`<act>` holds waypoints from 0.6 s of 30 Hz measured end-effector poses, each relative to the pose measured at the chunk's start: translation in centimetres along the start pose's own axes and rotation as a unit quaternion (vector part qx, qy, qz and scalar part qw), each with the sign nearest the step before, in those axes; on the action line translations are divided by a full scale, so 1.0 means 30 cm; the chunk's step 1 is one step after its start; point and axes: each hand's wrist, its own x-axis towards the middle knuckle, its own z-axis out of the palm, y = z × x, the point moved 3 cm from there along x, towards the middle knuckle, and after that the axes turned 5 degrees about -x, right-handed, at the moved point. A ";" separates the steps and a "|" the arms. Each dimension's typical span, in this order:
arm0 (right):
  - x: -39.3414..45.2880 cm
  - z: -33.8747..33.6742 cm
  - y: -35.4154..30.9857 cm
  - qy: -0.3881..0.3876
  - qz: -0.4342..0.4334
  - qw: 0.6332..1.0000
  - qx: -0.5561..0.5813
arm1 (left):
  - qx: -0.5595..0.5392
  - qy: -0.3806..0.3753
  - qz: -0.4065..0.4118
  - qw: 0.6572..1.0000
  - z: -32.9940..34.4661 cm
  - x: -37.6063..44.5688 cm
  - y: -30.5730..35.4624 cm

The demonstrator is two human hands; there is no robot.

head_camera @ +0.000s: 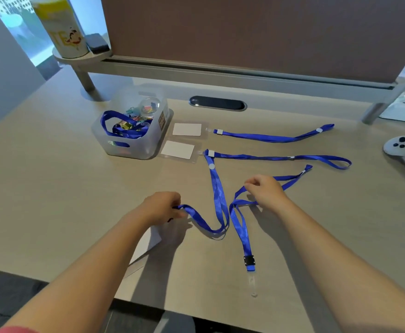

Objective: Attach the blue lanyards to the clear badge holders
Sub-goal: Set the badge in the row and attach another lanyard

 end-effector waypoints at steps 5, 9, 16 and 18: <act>-0.021 -0.050 -0.032 0.001 -0.003 1.000 0.020 | -0.208 0.047 0.014 0.977 -0.160 -0.020 0.080; -0.031 -0.086 -0.083 -0.015 -0.020 0.998 0.059 | -0.357 0.107 0.016 0.928 -0.269 -0.054 0.128; -0.077 -0.132 -0.181 -0.083 -0.054 0.978 0.184 | -0.681 0.109 -0.015 0.724 -0.369 -0.101 0.195; -0.088 -0.142 -0.206 -0.098 -0.065 0.969 0.217 | -0.730 0.093 -0.022 0.677 -0.383 -0.112 0.222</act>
